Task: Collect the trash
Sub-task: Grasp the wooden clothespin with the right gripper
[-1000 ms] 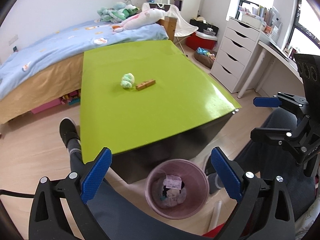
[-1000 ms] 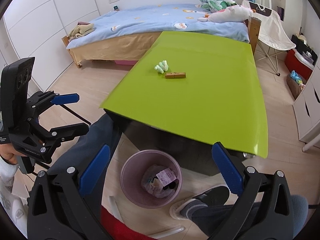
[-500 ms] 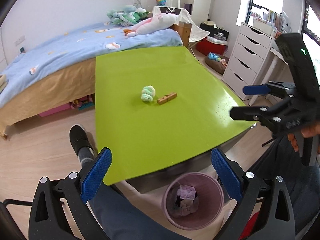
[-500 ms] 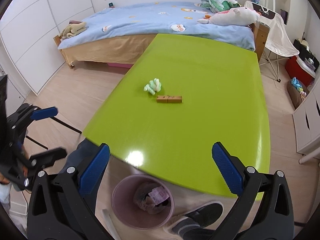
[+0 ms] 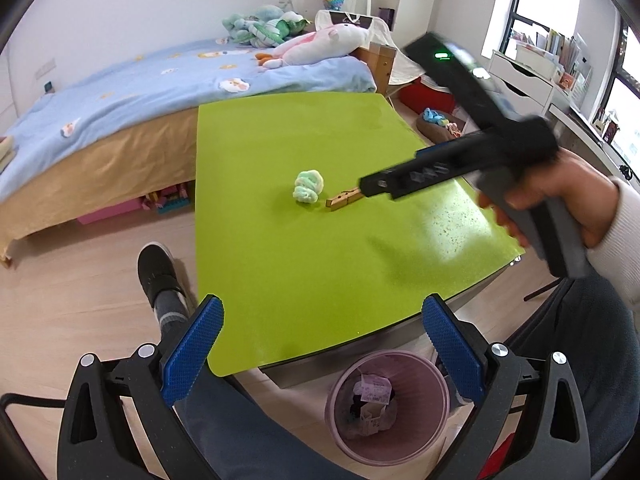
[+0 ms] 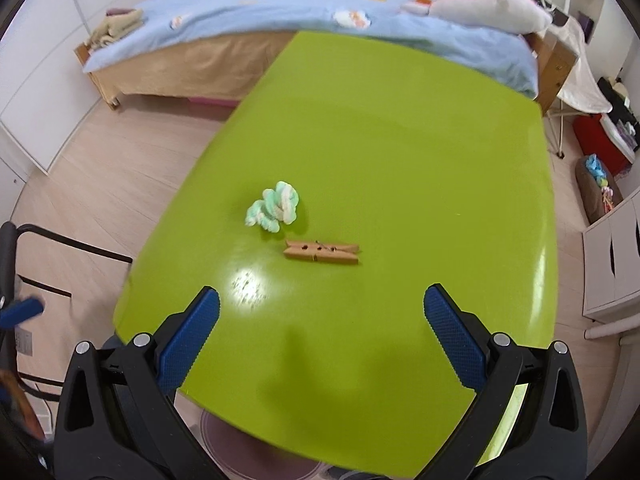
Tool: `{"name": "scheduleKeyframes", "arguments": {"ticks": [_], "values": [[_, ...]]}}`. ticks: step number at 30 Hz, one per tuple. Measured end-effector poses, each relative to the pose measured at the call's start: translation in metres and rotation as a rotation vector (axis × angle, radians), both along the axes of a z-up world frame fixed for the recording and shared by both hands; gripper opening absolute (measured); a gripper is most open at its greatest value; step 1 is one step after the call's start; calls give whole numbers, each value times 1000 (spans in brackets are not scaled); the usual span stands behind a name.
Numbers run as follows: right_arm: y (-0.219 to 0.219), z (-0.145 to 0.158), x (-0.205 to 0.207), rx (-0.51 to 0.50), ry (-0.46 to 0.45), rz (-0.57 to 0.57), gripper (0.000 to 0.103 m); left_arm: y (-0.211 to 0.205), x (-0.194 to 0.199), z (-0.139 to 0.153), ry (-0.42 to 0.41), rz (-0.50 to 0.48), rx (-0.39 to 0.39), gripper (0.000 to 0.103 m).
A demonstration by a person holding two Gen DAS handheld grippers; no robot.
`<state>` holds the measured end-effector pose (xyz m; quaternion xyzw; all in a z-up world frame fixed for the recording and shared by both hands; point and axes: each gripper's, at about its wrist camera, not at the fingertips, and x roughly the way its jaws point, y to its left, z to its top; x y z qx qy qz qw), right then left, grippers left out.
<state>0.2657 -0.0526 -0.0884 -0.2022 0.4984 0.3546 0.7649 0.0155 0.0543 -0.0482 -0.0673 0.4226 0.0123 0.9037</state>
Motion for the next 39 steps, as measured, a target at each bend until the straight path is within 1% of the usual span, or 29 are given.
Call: {"name": "scheduleKeyframes", "arguments": {"ticks": [2,8,17,18,20,24,26,27,28,29,32,39], "values": [[10,-11,10,-23,37,-11,100,1,0,-1,2,2,-5,95],[30,-36,33,-92,97,-43,100,8,-1,-2,1,13,-10,95],[40,-51,43,-131,114,-78,99,18,-4,-10,14,39,-35,95],[41,-51,43,-131,118,-79,98,19,-4,-11,14,41,-38,95],[44,-53,43,-135,124,-84,87,21,-4,-12,15,46,-46,95],[45,-59,42,-157,130,-94,82,21,-4,-13,16,49,-50,95],[45,-62,44,-161,137,-99,69,21,-4,-14,16,50,-53,95],[44,-63,44,-164,134,-98,69,22,-3,-14,16,51,-54,95],[43,-62,44,-157,131,-95,63,22,-2,-14,16,50,-54,95],[42,-60,44,-147,133,-93,60,22,-2,-14,16,50,-53,95],[37,-55,44,-130,120,-92,60,22,0,-14,17,48,-50,95],[12,-33,33,-48,98,-75,60,22,13,-9,19,38,-43,95]]}}
